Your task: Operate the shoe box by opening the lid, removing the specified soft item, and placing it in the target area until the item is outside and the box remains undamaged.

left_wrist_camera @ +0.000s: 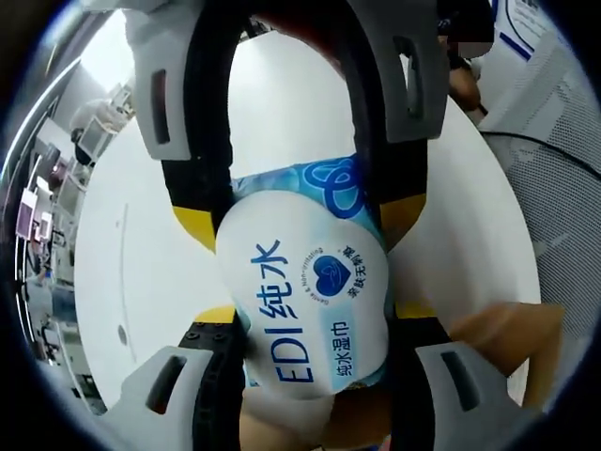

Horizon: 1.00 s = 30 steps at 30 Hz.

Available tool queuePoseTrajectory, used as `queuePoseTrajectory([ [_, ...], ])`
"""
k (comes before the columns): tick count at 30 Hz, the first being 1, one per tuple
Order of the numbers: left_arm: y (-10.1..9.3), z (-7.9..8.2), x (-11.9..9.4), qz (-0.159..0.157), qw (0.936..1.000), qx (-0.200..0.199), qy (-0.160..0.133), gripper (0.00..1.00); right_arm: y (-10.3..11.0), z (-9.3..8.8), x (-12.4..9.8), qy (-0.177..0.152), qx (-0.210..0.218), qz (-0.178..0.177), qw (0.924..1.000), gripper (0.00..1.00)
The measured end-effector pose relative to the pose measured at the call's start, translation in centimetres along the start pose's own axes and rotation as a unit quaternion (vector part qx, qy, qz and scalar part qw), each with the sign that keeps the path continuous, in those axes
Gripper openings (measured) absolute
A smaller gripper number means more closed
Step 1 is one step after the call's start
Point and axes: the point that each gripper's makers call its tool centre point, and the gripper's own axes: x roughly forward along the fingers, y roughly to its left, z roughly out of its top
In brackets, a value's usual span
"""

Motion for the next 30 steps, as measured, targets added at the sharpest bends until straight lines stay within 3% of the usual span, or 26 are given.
queuePoseTrajectory([
  [30, -0.2, 0.3, 0.3, -0.005, 1.0000, 0.002, -0.006, 0.60, 0.1, -1.2, 0.5, 0.004, 0.009, 0.006, 0.9999, 0.51],
])
